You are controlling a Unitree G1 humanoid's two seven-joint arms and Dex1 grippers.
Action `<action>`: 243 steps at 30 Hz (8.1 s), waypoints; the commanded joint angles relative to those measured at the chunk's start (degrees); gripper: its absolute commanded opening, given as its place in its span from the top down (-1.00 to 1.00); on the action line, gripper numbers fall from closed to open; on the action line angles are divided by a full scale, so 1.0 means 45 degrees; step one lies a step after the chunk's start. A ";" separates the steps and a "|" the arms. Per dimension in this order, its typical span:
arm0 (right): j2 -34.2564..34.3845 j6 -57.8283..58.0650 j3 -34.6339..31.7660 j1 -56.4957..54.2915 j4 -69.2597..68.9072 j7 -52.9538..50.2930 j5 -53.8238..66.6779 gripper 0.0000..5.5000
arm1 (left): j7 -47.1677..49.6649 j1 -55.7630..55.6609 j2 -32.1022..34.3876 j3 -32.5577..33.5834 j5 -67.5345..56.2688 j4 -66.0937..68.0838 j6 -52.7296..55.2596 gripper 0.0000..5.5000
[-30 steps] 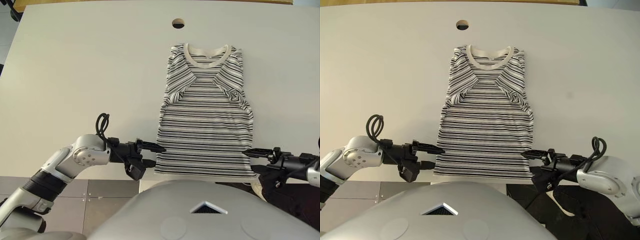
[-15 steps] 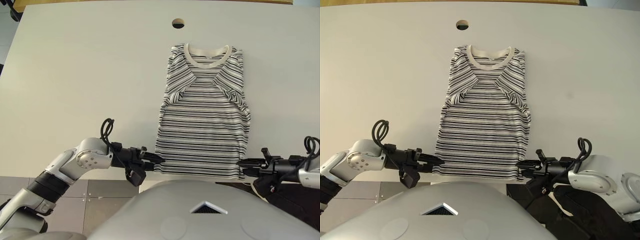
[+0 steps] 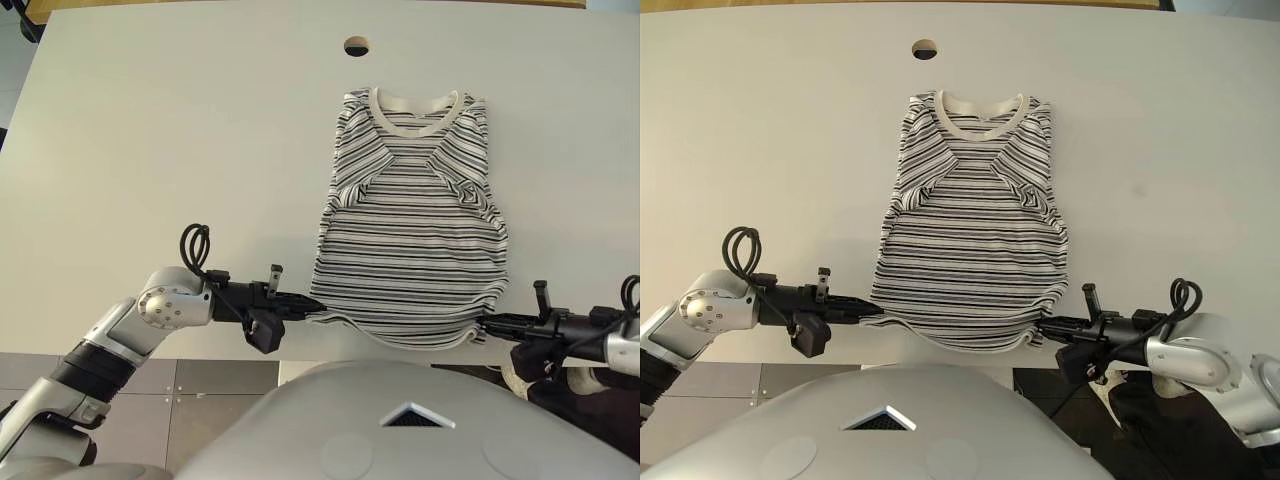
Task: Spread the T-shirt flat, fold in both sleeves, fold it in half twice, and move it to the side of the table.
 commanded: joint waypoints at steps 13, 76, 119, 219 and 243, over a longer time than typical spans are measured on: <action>0.4918 0.0886 -0.0286 -0.5427 0.3864 -0.3056 0.2261 0.96 | 0.4704 -0.3201 -0.4882 0.2554 0.1838 0.3394 0.2074 0.96; 0.2221 0.0311 0.5858 -0.6772 0.1533 -0.2006 -0.4719 -0.02 | 1.3175 -0.3635 -0.7225 0.5347 0.3874 0.4304 0.3021 -0.38; 0.6564 0.2712 0.6283 -1.0667 0.9245 -0.9807 -0.6675 -0.02 | 1.2466 -0.4755 -0.7925 0.5567 0.3971 0.6455 0.2584 -0.38; 0.6510 0.2154 0.3135 -0.7713 0.4908 -0.3476 0.1866 0.95 | 0.4996 -0.1980 -0.4821 0.1978 0.2574 0.3593 0.2764 0.96; 0.9414 0.3057 0.3496 -1.1612 0.7722 -0.6010 -0.0649 -0.16 | 0.9771 -0.6434 -0.7008 0.2852 0.5460 0.9193 0.3045 -0.09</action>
